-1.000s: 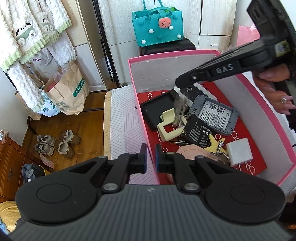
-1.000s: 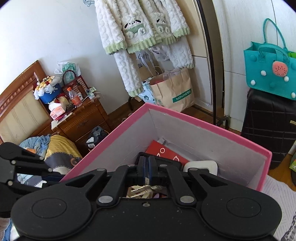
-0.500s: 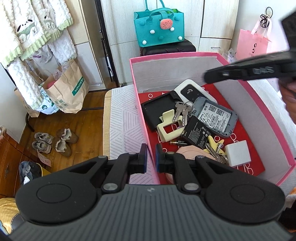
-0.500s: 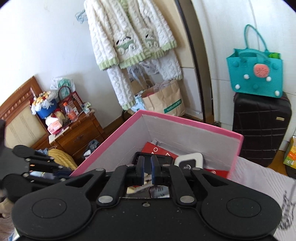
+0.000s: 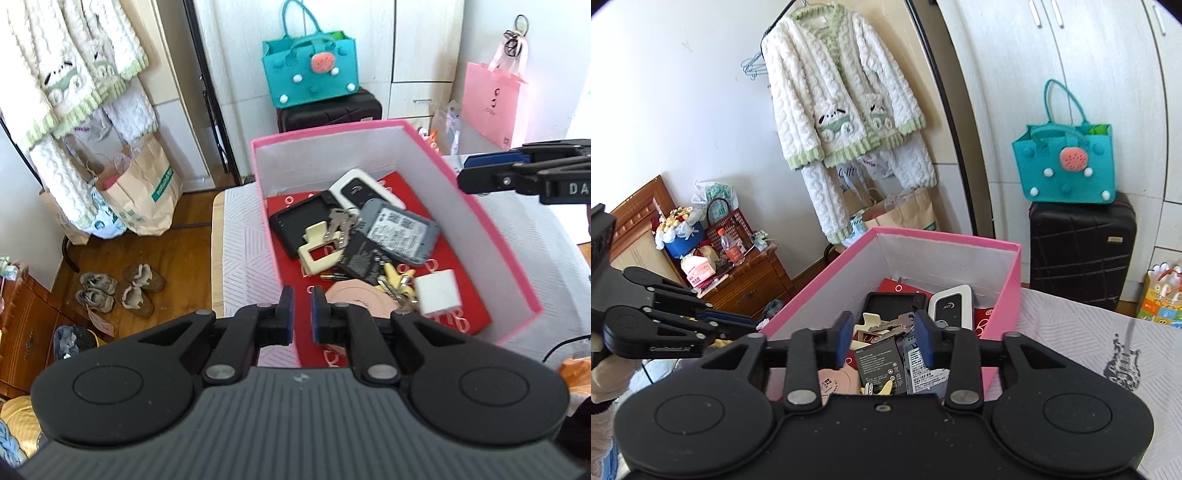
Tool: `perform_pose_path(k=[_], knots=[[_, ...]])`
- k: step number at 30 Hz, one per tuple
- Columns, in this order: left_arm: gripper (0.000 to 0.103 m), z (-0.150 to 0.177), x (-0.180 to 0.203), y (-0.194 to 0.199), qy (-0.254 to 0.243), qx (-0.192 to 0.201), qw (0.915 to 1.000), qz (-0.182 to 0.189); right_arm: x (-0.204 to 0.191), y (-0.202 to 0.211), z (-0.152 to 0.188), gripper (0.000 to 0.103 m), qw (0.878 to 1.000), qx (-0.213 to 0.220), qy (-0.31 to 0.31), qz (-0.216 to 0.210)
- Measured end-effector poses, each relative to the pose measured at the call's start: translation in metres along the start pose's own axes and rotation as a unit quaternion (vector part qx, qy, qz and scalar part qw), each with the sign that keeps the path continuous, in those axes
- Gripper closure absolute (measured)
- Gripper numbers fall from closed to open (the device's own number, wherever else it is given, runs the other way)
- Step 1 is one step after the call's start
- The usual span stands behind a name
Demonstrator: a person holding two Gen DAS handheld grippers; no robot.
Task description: Organize rigid objects
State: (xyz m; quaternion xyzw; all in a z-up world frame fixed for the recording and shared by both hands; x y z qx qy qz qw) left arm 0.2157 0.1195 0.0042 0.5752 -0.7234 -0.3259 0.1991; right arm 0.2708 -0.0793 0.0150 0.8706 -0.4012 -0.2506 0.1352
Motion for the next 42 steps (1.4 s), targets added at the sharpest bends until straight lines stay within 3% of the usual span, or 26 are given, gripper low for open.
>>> perform_pose_path(k=[4, 8, 9, 10, 11, 13, 16, 18, 19, 23, 26, 31, 37, 42], knots=[[0.093, -0.001, 0.016, 0.021, -0.011, 0.017, 0.9998, 0.002, -0.004, 0.021, 0.002, 0.038, 1.000, 0.014, -0.001, 0.011], [0.092, -0.001, 0.034, 0.037, -0.019, 0.028, 0.9994, 0.008, -0.008, 0.039, 0.006, 0.027, 0.999, 0.017, 0.007, 0.028], [0.090, -0.001, 0.038, 0.040, -0.021, 0.029, 0.9993, 0.009, -0.008, 0.043, 0.007, 0.018, 0.999, 0.015, 0.010, 0.039], [0.086, -0.001, 0.042, 0.043, -0.023, 0.030, 0.9992, 0.011, -0.008, 0.047, 0.008, 0.002, 0.998, 0.013, 0.010, 0.054], [0.081, -0.001, 0.047, 0.045, -0.025, 0.030, 0.9992, 0.013, -0.007, 0.050, 0.009, 0.000, 0.997, 0.011, 0.008, 0.074], [0.048, -0.001, 0.053, 0.050, -0.021, 0.030, 0.9992, 0.014, -0.002, 0.058, 0.011, 0.000, 0.993, 0.006, 0.005, 0.116], [0.027, 0.000, 0.062, 0.054, -0.014, 0.033, 0.9993, 0.009, 0.003, 0.074, 0.018, 0.000, 0.986, -0.002, 0.008, 0.166], [0.010, 0.002, 0.066, 0.054, -0.003, 0.030, 0.9995, 0.012, 0.003, 0.084, 0.026, 0.000, 0.985, -0.009, 0.004, 0.170], [0.007, 0.004, 0.067, 0.053, 0.004, 0.025, 0.9996, 0.012, 0.004, 0.089, 0.030, 0.000, 0.986, -0.012, -0.004, 0.165], [0.006, 0.013, 0.074, 0.046, 0.017, 0.007, 0.9997, -0.013, 0.012, 0.108, 0.042, 0.000, 0.983, -0.008, -0.044, 0.177], [0.006, 0.023, 0.081, 0.042, 0.037, -0.008, 0.9992, -0.009, 0.011, 0.124, 0.050, 0.000, 0.982, 0.006, -0.046, 0.185], [0.006, 0.034, 0.087, 0.046, 0.078, 0.025, 0.9966, -0.008, 0.011, 0.147, 0.064, 0.000, 0.967, 0.038, -0.029, 0.251], [0.006, 0.036, 0.094, 0.056, 0.070, 0.067, 0.9926, -0.073, 0.011, 0.155, 0.077, 0.000, 0.965, 0.039, -0.048, 0.253], [0.006, 0.041, 0.105, 0.067, 0.073, 0.083, 0.9911, -0.074, 0.001, 0.163, 0.079, 0.000, 0.962, 0.048, -0.024, 0.269]])
Point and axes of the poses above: each gripper's, at about its wrist camera, not at the fingertips, and y roughly against the way its jaws point, x to its right, z to its underside, the point moved 9 cm from there along -y, roughly the way its jaws point, and after that the axes turned 6 degrees about x, right-handed, at the moved point
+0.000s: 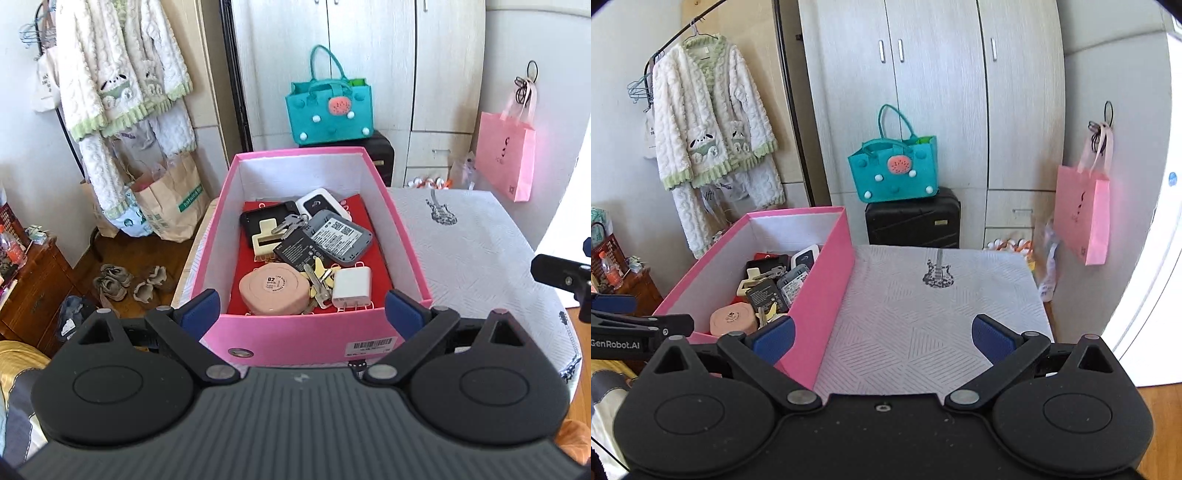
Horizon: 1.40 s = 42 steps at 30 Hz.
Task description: Organize rigid objects
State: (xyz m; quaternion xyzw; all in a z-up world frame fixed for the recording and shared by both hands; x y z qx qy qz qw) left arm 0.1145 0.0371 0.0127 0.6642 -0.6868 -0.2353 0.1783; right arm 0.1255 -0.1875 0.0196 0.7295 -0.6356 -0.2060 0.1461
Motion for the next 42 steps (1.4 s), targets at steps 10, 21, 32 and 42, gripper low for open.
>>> perform_pose_path(k=[10, 21, 32, 42], knots=[[0.006, 0.017, 0.007, 0.000, 0.008, 0.000, 1.0000, 0.001, -0.007, 0.007, 0.009, 0.000, 1.000, 0.004, 0.020, 0.009], [0.006, 0.023, 0.015, -0.004, 0.008, -0.003, 0.9999, 0.015, 0.003, 0.005, 0.012, 0.000, 1.000, 0.005, 0.017, 0.025], [0.006, 0.021, 0.011, -0.003, 0.015, 0.006, 0.9999, 0.005, 0.004, 0.007, 0.012, 0.000, 0.999, 0.010, 0.028, 0.029], [0.006, 0.022, 0.013, -0.002, 0.013, 0.008, 0.9999, 0.006, 0.003, 0.009, 0.013, 0.000, 0.999, 0.013, 0.029, 0.034]])
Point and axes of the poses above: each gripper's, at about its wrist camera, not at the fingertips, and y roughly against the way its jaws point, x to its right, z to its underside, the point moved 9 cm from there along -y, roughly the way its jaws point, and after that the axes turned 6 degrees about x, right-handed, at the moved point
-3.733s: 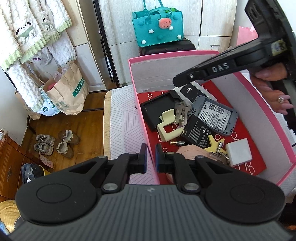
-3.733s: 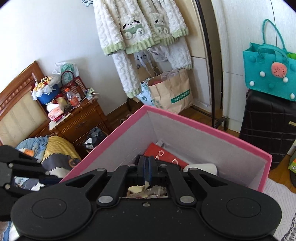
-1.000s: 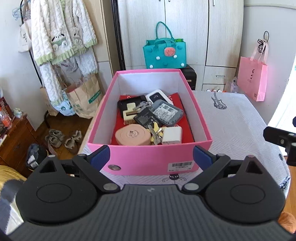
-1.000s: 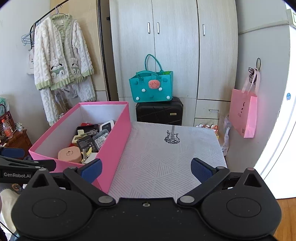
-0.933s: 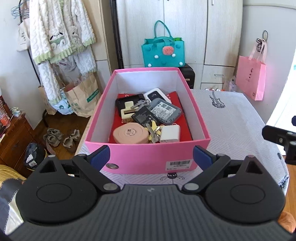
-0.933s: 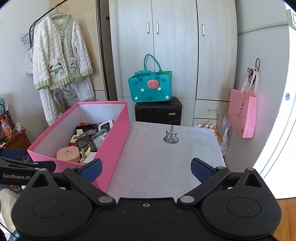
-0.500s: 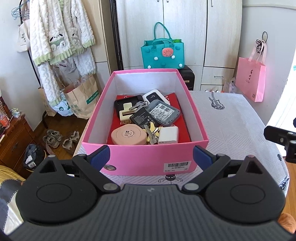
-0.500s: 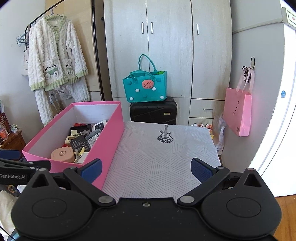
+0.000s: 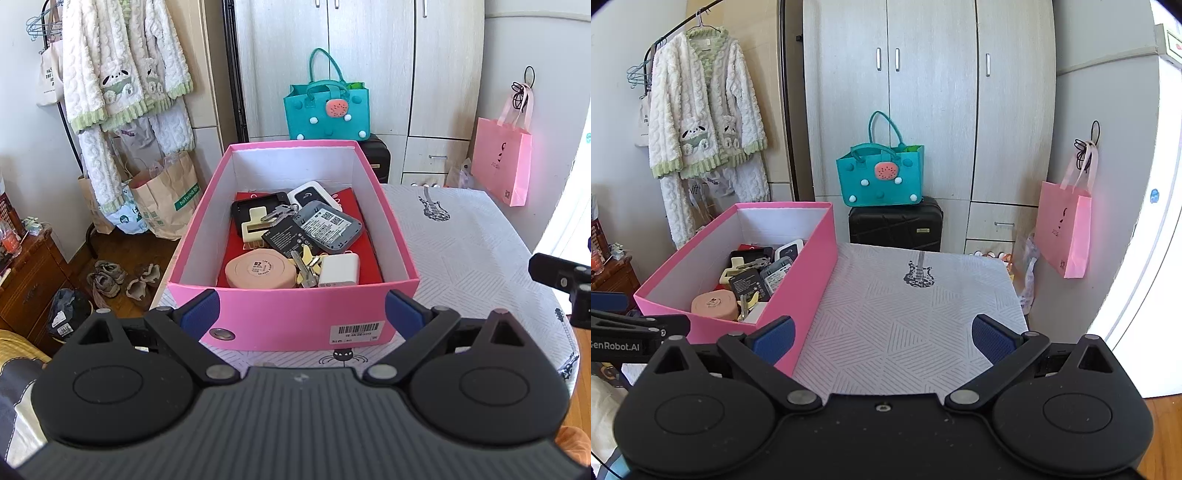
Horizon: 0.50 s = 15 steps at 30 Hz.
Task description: Organize rigid objects
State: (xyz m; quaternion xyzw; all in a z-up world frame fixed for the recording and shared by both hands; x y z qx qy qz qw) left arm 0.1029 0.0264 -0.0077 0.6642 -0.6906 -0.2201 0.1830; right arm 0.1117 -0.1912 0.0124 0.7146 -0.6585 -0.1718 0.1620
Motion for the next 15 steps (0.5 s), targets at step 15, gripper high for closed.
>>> perform_pose_path(k=[15], knots=[[0.002, 0.0024, -0.0065, 0.0015, 0.001, 0.010, 0.9999, -0.010, 0.0094, 0.0055, 0.0027, 0.000, 1.000, 0.014, -0.013, 0.010]])
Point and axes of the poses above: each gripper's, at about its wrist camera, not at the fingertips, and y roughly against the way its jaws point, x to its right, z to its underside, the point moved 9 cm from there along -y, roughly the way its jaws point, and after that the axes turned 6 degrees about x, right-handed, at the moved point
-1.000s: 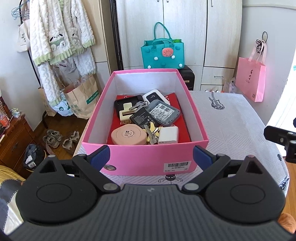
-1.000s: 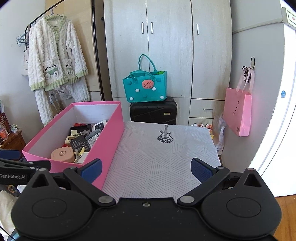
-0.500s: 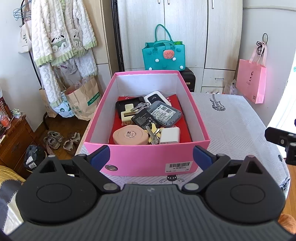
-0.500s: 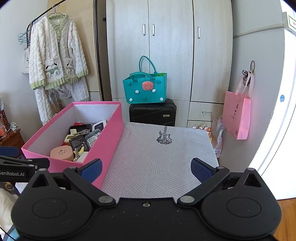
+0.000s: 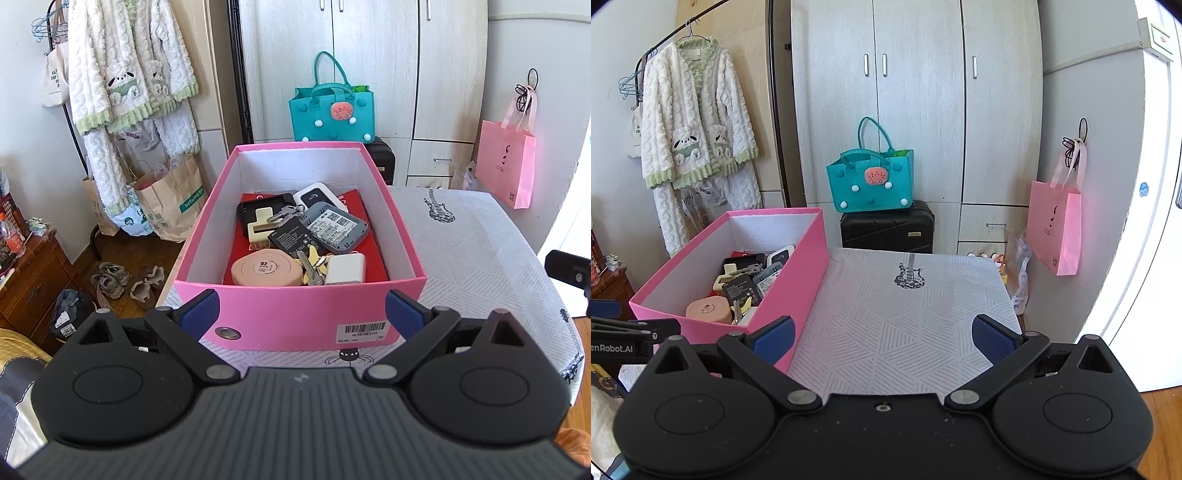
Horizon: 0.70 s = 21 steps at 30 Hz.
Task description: Organize rigid objects
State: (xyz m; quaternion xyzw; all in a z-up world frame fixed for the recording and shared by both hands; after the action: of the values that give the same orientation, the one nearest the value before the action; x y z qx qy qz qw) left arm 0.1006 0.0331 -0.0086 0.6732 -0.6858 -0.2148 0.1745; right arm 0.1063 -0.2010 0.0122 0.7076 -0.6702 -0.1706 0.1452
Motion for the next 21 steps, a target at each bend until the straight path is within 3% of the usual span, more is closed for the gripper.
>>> perform_pose_path(k=[21], knots=[[0.000, -0.0004, -0.0021, -0.0012, -0.004, 0.014, 0.9998, -0.015, -0.0004, 0.0014, 0.0036, 0.000, 1.000, 0.016, 0.005, 0.006]])
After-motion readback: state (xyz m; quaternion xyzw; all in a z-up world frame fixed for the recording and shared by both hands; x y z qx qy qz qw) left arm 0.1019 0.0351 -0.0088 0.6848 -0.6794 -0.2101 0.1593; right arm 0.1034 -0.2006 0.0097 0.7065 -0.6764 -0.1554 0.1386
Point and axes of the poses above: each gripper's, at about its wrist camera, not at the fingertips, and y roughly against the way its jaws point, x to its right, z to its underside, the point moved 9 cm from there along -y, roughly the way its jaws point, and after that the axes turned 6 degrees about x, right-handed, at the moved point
